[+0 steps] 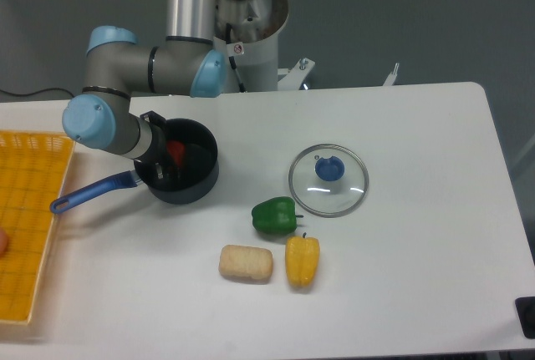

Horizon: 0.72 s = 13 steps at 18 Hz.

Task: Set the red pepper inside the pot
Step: 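Lower the red pepper into the saucepan and release it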

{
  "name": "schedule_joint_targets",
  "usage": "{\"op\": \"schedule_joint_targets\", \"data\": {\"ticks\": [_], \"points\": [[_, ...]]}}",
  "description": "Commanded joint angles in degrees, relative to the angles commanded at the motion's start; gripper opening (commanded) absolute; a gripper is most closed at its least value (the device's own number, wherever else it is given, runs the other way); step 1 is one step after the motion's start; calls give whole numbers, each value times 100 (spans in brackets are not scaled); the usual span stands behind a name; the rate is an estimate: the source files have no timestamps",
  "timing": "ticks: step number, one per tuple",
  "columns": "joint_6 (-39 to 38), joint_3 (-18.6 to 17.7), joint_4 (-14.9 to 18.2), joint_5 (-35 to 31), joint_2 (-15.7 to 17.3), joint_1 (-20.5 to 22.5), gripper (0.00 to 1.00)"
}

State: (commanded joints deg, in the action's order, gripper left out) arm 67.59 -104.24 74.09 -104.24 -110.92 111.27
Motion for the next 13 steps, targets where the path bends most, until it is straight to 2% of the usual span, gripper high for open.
{"op": "schedule_joint_targets", "data": {"ticks": [4,7,11,13], "points": [[0,-18,-18,-18,-18,-9,72],[9,-18,-18,-18,-9,-17,79],[0,-18,-18,-18,-9,-52,80],[9,-9,-18,-27,-9,-62,91]]}}
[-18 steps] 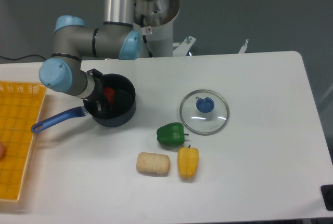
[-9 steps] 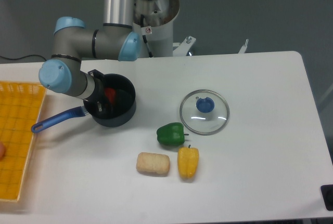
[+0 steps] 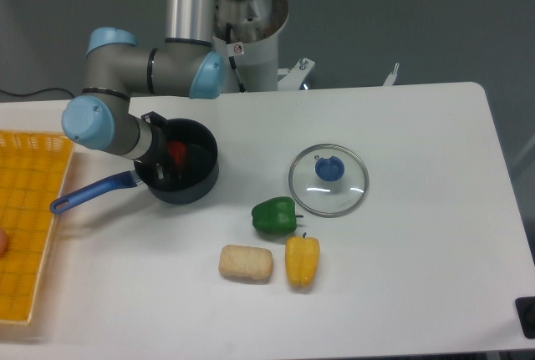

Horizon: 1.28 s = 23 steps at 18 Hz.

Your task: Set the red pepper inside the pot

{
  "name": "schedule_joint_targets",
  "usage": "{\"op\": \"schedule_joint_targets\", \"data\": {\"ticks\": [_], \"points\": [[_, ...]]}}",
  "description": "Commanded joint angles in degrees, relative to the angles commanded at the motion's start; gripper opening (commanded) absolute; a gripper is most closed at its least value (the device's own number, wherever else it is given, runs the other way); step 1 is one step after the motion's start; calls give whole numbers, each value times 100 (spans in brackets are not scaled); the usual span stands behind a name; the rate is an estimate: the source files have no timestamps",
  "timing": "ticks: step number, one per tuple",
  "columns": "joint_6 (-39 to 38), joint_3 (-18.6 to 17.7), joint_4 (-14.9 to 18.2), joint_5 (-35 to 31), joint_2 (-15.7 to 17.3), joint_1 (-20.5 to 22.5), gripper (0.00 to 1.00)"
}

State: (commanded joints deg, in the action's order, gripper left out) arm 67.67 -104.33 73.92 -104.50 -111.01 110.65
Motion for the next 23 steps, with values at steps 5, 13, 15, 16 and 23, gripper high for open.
{"op": "schedule_joint_targets", "data": {"ticks": [5,13,15,16,23], "points": [[0,-9,0,-61,0,0,92],[62,132,26,-166,140,79,100],[70,202,26,-193,211,97,100],[70,254,26,-193,211,105,100],[70,334,44,-167,307,246,100]]}}
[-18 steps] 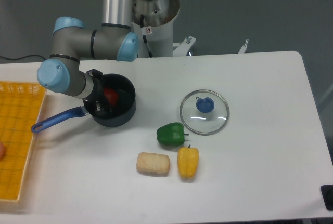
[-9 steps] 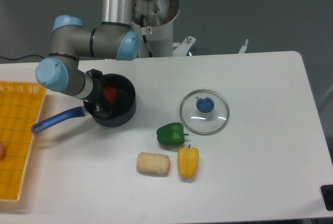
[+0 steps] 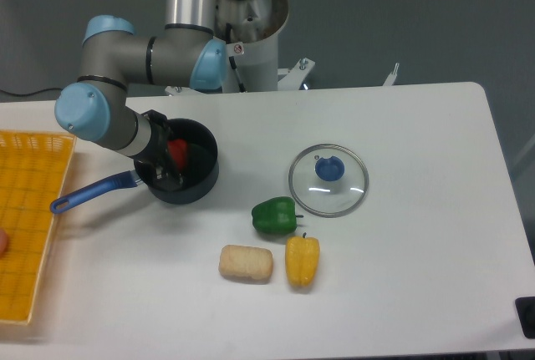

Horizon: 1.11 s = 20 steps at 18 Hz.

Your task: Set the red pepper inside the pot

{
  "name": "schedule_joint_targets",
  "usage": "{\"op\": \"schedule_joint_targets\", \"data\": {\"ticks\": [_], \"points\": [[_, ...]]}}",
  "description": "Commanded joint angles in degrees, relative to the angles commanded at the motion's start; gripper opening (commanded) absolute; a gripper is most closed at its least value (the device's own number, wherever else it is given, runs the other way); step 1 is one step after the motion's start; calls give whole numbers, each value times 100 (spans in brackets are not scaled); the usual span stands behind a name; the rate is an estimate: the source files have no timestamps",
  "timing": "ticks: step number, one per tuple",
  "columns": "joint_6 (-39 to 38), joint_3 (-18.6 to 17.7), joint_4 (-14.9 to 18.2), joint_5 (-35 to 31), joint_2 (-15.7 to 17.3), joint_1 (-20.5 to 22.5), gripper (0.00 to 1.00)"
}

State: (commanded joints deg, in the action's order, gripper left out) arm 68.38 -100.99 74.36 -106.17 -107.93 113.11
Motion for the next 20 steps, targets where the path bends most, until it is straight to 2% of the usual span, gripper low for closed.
{"op": "schedule_joint_targets", "data": {"ticks": [9,15,20], "points": [[-131,202,0,299,281,343,100],[-369,492,-9,386,369,510,100],[-360,712,-17,720,483,914,100]]}}
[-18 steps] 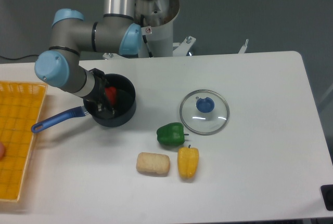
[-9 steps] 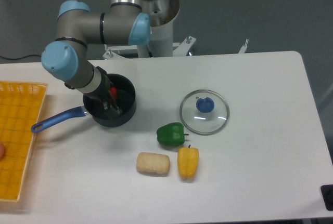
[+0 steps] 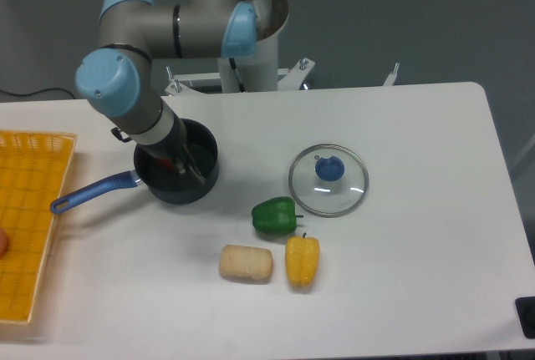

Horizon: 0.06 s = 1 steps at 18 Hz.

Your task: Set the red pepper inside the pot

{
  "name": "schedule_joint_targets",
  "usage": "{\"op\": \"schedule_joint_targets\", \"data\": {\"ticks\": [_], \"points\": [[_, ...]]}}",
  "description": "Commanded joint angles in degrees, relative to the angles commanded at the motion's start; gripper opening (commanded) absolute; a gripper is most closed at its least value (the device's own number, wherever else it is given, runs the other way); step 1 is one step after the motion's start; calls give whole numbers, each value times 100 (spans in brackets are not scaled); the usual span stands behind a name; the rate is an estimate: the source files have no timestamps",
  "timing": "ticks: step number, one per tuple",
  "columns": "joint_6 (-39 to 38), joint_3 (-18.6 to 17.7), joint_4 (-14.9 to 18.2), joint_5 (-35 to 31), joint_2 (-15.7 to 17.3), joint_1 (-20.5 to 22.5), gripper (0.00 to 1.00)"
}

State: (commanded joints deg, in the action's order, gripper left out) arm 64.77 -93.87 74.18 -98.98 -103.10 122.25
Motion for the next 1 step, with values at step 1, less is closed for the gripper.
{"op": "schedule_joint_targets", "data": {"ticks": [1], "points": [[17,0,0,53,44,88,100]]}}
